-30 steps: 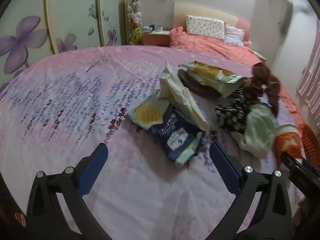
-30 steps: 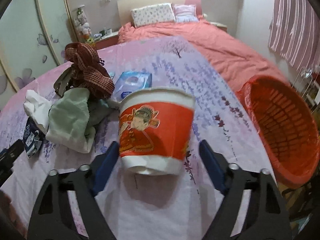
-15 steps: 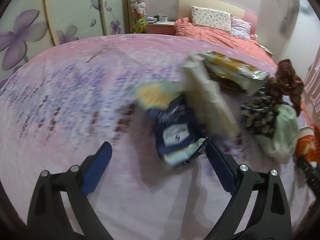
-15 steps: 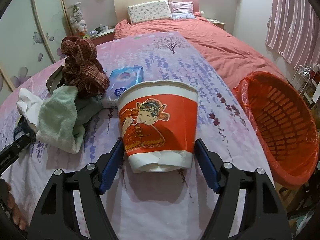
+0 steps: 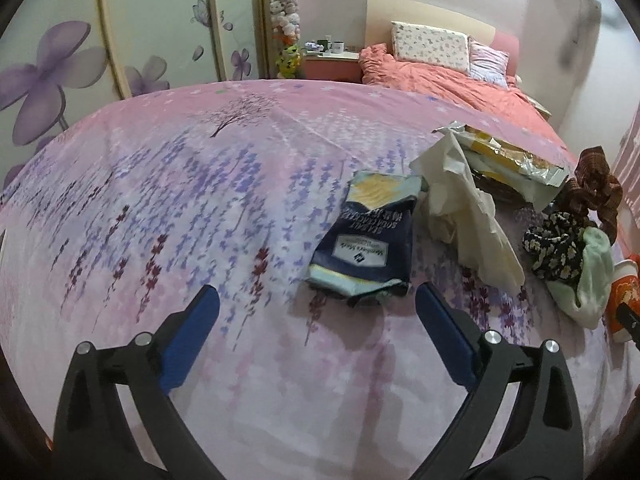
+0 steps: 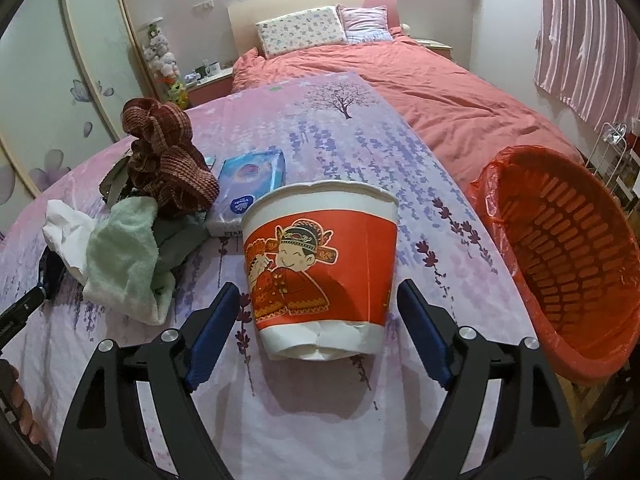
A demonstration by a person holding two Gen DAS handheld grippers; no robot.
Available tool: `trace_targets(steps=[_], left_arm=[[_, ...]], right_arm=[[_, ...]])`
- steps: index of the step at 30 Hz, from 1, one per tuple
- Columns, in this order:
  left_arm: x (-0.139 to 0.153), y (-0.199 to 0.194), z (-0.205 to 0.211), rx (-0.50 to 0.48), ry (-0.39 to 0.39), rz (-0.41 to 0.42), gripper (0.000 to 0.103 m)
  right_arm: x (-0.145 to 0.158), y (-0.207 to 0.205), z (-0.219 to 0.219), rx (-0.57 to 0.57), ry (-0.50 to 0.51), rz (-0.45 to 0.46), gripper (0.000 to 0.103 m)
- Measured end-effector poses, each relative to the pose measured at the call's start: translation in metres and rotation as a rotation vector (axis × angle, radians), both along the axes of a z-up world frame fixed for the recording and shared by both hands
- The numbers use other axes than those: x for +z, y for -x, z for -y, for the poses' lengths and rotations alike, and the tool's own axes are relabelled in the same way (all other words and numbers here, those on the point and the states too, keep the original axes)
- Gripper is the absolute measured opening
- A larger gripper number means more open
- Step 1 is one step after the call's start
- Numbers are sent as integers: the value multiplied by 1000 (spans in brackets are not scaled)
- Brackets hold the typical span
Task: Collect trash
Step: 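Grasp the red-and-white paper cup with the right tool while the left tool grasps the blue snack bag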
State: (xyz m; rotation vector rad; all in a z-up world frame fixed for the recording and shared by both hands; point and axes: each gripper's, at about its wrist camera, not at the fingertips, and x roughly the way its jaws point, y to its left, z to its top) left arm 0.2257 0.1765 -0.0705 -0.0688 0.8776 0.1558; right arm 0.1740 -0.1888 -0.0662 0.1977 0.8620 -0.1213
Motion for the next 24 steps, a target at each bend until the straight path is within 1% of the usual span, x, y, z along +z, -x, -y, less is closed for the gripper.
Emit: trace_targets(steps=[6, 11, 14, 17, 18, 19, 20, 21, 22, 23, 24], left_arm=[[1, -12, 8, -28, -23, -1, 97], [0, -27, 7, -47, -28, -12, 96], [0, -35, 9, -62, -31, -14, 91], [-3, -44, 7, -63, -3, -21, 83], [-4, -46, 5, -64, 5, -26, 77], [-6, -50, 3, -65, 17, -36, 67], [-8, -53, 1, -64, 23, -43, 63], [-8, -52, 1, -61, 8, -35, 56], [-8, -51, 1, -67, 3, -34, 51], [-8, -50, 0, -70, 4, -32, 49], [-7, -48, -1, -72, 6, -27, 44]], right_arm=[[-4, -8, -1, 4, 11, -15, 80], [-6, -14, -5, 15, 19, -17, 77], [-7, -14, -8, 22, 21, -16, 77], [-8, -16, -12, 29, 36, -11, 77], [-8, -16, -13, 33, 42, -8, 77], [-7, -16, -14, 35, 45, -6, 76], [-7, -16, -14, 38, 47, -3, 76], [-7, -15, -14, 39, 44, -2, 76], [-7, -15, -13, 39, 40, -1, 75], [-6, -14, -12, 41, 34, 2, 75], [-5, -13, -12, 40, 32, 5, 75]])
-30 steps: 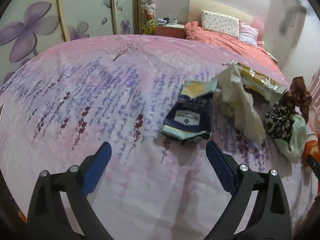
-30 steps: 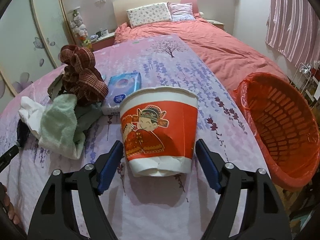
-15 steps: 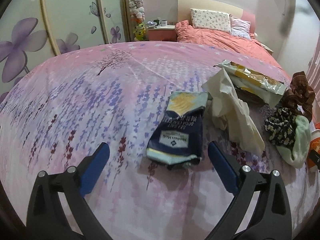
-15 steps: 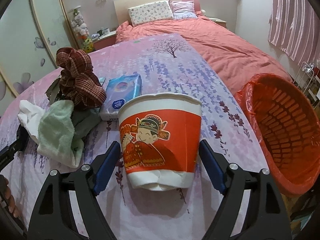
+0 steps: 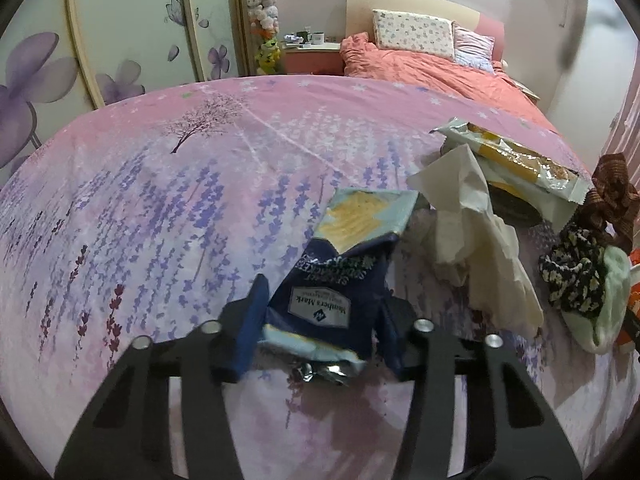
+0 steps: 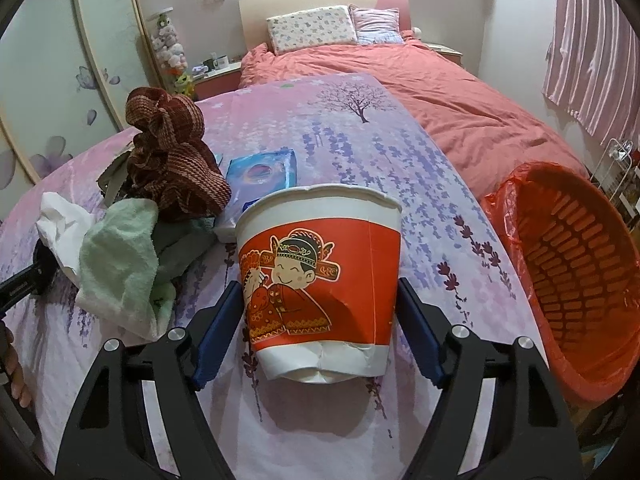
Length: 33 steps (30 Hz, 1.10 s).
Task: Collect trash
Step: 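Grasp the red-and-white paper cup with the right tool while the left tool grasps the blue snack bag, then carry the cup and snack bag to the orange basket and release both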
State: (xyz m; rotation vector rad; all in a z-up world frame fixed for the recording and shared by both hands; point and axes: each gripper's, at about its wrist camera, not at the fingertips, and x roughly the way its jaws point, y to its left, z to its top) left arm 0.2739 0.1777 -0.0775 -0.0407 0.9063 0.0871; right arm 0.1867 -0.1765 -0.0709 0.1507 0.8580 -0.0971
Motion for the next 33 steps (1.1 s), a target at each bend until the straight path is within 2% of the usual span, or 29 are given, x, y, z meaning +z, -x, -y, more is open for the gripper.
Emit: trace_targets(steps=[1, 10, 19, 24, 33], left_arm=[[2, 2, -1, -1, -2, 7, 41], [22, 24, -11, 27, -8, 49, 40], [70, 54, -3, 36, 7, 123, 40], [94, 69, 23, -1, 24, 158, 40], [124, 85, 118, -169, 84, 200, 40]], right_arm=[[1, 1, 0, -1, -1, 4, 75], [20, 15, 5, -4, 0, 57, 75], [50, 38, 21, -22, 5, 140, 75], [67, 54, 31, -37, 29, 185, 75], [82, 79, 70, -116, 46, 240, 75]])
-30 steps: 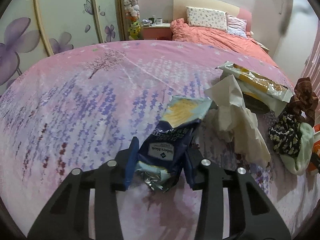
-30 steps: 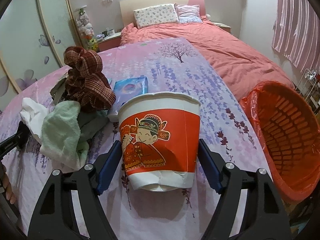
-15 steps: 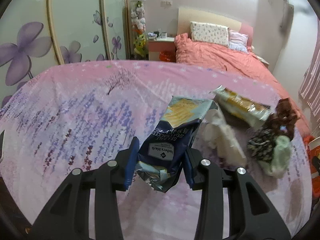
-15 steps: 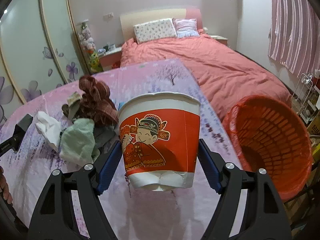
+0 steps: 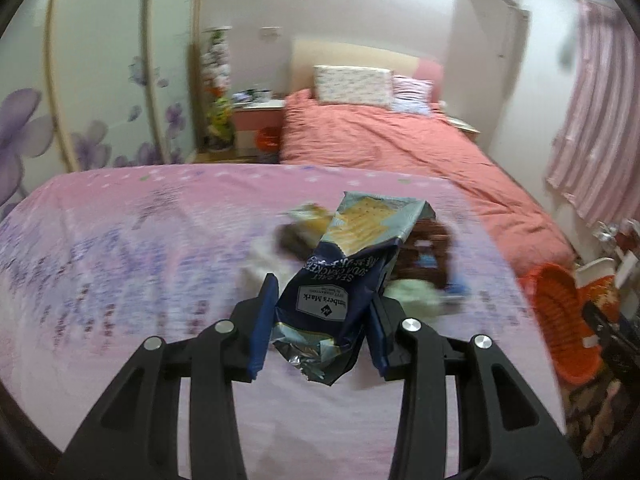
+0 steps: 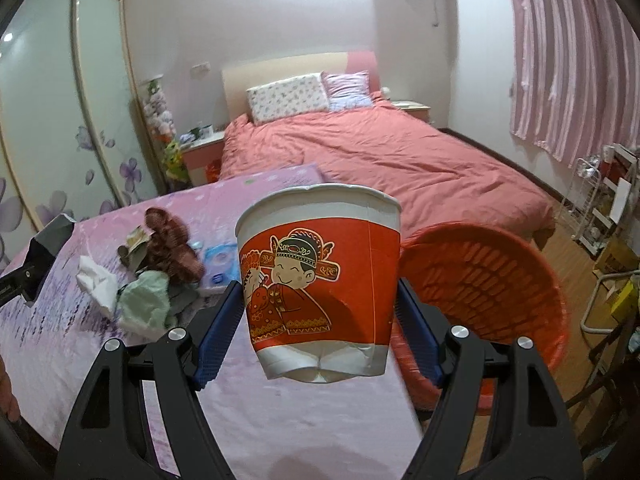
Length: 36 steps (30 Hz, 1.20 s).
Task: Collect trash
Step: 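Carry the cup and snack bag to the orange basket and release both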
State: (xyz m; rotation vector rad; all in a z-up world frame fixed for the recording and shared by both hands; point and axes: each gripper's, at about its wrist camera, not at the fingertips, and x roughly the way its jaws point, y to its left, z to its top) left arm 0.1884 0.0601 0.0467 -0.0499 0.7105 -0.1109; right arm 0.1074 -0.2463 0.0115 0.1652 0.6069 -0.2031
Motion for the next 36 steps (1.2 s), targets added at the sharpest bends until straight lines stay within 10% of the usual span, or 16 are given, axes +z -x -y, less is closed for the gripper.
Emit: trace_targets(steps=[27, 36], left_arm=[[-64, -11, 318, -534, 50, -139, 41], [-102, -30, 343, -540, -16, -202, 72]], right_arm=[[-38, 17, 151, -292, -123, 46, 75], [-53, 4, 173, -264, -206, 35, 80]])
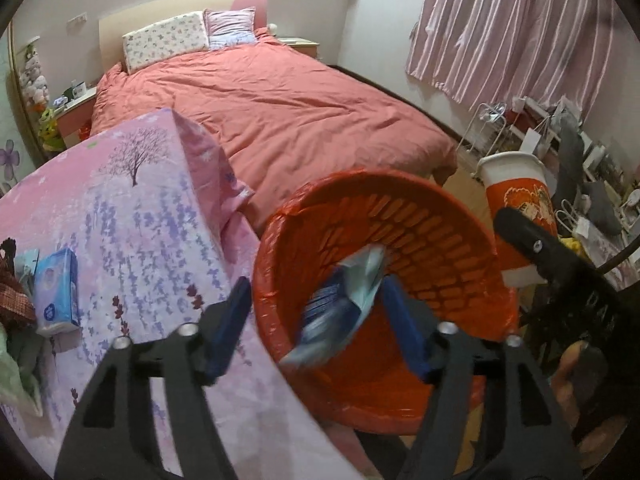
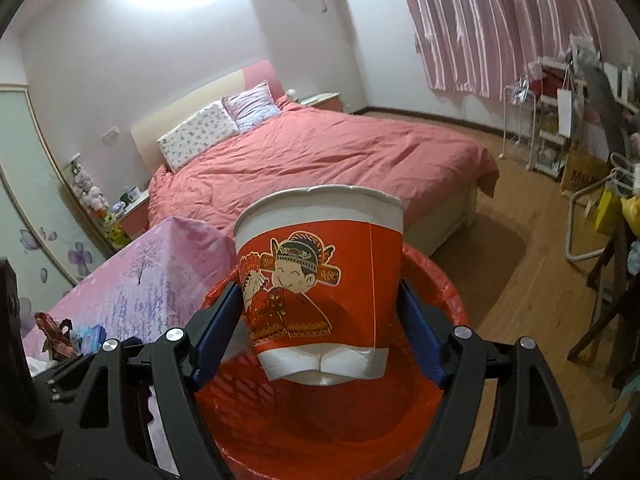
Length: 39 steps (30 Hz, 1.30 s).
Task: Collect trash
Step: 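Carry the cup and snack bag to the orange basket and release both, then grasp the white tissue paper with the left tool while the right tool grasps the mint-green cloth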
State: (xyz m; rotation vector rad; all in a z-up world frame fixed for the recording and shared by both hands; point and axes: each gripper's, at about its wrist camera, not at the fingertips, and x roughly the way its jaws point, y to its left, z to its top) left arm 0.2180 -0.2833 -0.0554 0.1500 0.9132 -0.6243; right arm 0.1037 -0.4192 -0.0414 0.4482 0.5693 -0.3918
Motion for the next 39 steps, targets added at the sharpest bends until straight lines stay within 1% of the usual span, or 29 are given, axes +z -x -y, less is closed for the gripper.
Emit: trace_targets(steps=[1, 3, 7, 12, 15, 20, 24, 27, 29, 32, 35, 37, 38, 39], left_arm=[[-2, -2, -2, 4, -3, -4, 75], [-4, -4, -9, 15, -2, -15, 79], [-4, -4, -32, 42, -3, -17, 83], [5, 8, -66, 84, -23, 40, 88], [10, 20, -96, 120, -34, 78, 90], [17, 34, -158, 212, -62, 131, 91], [23, 36, -217, 317, -68, 143, 91], [25, 31, -267, 426, -87, 160, 91], [24, 22, -303, 519, -94, 159, 91], [22, 4, -345, 633, -84, 154, 91], [16, -18, -365, 678, -42, 107, 88], [9, -33, -370, 683, -22, 64, 83], [5, -40, -370, 687, -22, 42, 81], [1, -47, -369, 693, -29, 25, 77]], right_arm=[[-1, 0, 1, 0, -3, -4, 83], [-5, 1, -1, 3, -9, -17, 84], [-1, 6, -6, -1, 8, -32, 85], [6, 9, -18, 9, 35, -50, 85], [10, 6, -33, 35, 66, -63, 85], [12, 0, -76, 118, 107, -84, 85], [10, -9, -109, 189, 122, -103, 85], [7, -17, -138, 248, 141, -119, 85], [5, -20, -155, 279, 160, -127, 85], [2, -25, -177, 314, 176, -138, 84], [-1, -32, -195, 348, 179, -147, 83], [-2, -37, -208, 371, 186, -150, 83], [-2, -39, -213, 382, 189, -151, 82], [-2, -40, -218, 389, 191, -151, 82]])
